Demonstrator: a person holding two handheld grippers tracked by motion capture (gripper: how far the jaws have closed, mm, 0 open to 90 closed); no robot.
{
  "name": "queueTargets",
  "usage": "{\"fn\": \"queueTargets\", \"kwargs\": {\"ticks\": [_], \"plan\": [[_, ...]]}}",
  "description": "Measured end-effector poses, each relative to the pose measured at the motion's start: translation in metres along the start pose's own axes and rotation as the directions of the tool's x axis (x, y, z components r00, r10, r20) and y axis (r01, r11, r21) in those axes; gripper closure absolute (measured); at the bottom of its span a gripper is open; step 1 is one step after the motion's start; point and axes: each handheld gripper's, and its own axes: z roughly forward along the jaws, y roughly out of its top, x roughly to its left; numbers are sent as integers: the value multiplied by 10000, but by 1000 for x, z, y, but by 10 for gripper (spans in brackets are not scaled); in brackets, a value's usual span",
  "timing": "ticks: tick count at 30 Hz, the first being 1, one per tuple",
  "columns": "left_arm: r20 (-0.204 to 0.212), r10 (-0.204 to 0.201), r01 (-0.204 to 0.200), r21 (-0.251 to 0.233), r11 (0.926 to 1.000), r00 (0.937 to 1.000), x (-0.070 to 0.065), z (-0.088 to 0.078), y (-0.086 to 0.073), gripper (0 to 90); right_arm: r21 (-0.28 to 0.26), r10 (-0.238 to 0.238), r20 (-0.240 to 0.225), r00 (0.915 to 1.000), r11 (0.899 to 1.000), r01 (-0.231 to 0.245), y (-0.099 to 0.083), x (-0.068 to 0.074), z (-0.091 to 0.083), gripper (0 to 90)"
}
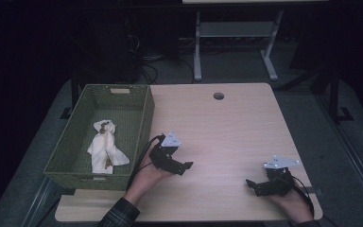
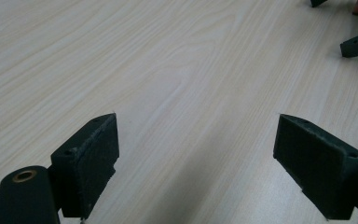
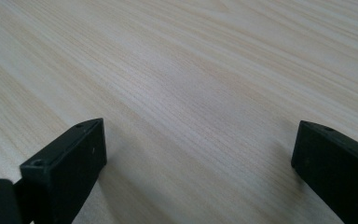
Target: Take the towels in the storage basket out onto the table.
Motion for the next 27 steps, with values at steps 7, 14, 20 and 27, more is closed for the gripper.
{"fn": "queueTargets", "kwargs": {"ticks": [7, 14, 20, 27], "plan": [[18, -5, 5, 4, 10000, 10000, 2, -5, 6, 134, 28, 50, -11, 10000, 10000, -49, 0, 0, 0, 27], [15, -53, 53, -48, 10000, 10000, 3, -8, 12, 134, 24, 47, -10, 10000, 10000, -47, 0, 0, 0, 27], [141, -56, 58, -141, 9999, 9999, 5, -13, 17, 133, 26, 51, -9, 10000, 10000, -51, 0, 0, 0, 27], [197, -35, 39, -219, 9998, 9998, 6, -19, 25, 133, 18, 22, 1, 10000, 10000, -22, 0, 0, 0, 27]]}}
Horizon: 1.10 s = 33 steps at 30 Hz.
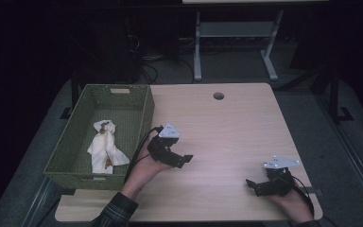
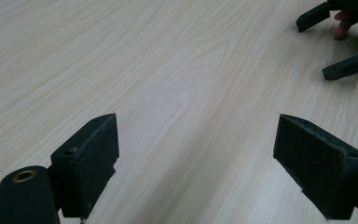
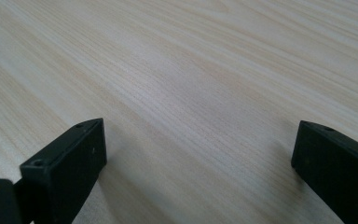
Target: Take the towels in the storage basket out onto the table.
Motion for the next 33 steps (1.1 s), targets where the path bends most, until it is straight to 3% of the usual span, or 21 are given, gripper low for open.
{"fn": "queueTargets", "kwargs": {"ticks": [20, 28, 33], "plan": [[170, -1, 4, -212, 9998, 9999, 13, -21, 19, 133, 7, 21, -8, 10000, 10000, -21, 0, 0, 0, 27], [124, -168, 172, -256, 9995, 9998, 19, -29, 20, 133, 6, 20, -8, 10000, 10000, -20, 0, 0, 0, 27], [79, -27, 28, -194, 9998, 10000, 24, -36, 21, 133, -13, -14, 8, 10000, 10000, 14, 0, 0, 0, 26]]}}
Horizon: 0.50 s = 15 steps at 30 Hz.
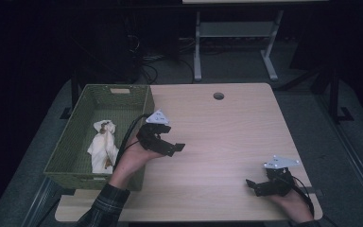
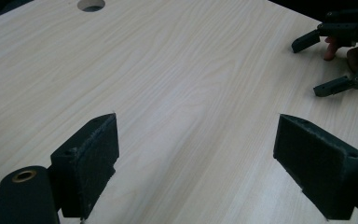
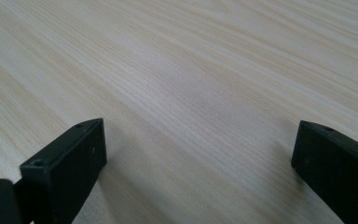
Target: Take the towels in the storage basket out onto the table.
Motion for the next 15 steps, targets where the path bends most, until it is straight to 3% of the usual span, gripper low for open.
{"fn": "queueTargets", "kwargs": {"ticks": [15], "plan": [[-274, -342, 337, -183, 9993, 9990, 14, -22, -3, 133, -5, 1, -12, 10000, 10000, -1, 0, 0, 0, 27]]}}
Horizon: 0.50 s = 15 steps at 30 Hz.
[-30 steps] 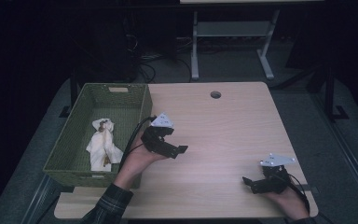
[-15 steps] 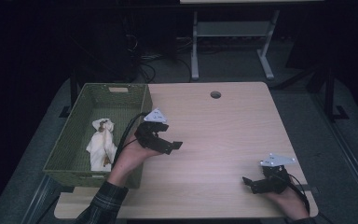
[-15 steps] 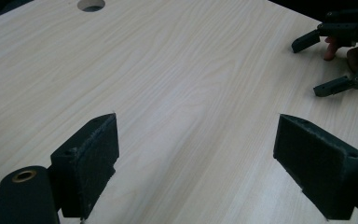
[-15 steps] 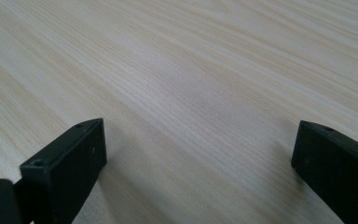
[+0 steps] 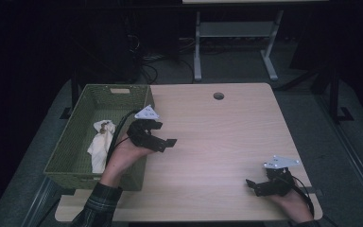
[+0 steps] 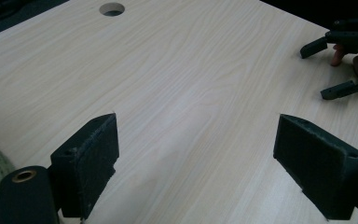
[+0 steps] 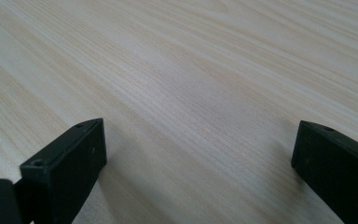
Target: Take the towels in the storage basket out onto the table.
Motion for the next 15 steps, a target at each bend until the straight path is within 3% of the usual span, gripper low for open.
{"fn": "queueTargets", "kwargs": {"ticks": [15], "plan": [[-405, -315, 316, 25, 9995, 9987, 18, -17, -8, 133, 5, 4, -1, 10000, 10000, -4, 0, 0, 0, 27]]}}
